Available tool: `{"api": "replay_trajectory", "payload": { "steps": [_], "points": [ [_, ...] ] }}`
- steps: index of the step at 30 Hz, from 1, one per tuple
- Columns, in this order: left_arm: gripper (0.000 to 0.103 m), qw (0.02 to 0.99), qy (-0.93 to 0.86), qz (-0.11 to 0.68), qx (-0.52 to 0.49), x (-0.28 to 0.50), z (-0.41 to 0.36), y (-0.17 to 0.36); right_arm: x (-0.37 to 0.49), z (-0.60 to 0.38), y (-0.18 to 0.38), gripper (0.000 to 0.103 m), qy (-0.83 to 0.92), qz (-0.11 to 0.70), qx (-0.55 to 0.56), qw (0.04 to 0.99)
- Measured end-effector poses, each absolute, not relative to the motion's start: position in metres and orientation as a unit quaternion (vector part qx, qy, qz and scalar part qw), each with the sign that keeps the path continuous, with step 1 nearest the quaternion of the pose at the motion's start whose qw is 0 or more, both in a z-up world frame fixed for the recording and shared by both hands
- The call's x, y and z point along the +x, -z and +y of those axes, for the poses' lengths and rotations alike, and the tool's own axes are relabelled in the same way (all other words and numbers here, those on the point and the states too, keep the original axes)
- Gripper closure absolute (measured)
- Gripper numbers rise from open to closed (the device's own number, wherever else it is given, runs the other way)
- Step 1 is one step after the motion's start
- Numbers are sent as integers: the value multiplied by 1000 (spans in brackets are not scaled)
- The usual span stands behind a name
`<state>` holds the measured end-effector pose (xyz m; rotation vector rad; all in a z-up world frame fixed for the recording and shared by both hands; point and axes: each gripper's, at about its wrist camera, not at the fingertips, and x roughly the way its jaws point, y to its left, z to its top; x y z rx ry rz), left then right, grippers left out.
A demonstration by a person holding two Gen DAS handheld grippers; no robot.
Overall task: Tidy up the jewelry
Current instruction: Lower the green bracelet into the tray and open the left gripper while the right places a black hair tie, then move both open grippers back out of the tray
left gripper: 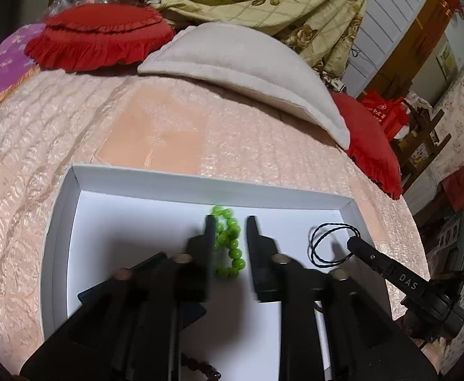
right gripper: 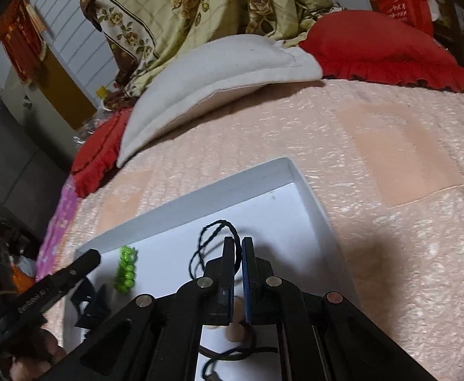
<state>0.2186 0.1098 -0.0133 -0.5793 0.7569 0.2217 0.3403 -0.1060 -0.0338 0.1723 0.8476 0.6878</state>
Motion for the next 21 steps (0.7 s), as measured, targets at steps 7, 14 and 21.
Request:
{"api": "replay_trajectory", "payload": {
  "steps": [7, 14, 21],
  "points": [
    [67, 886, -115, 363, -266, 216, 108, 10, 338, -112, 33, 69, -331, 398, 84, 852],
    [66, 895, -112, 348, -256, 204, 102, -2, 320, -127, 15, 69, -347, 369, 71, 859],
    [66, 919, -86, 318, -219, 163, 83, -25, 262, -166, -6, 69, -387, 311, 49, 867]
  ]
}}
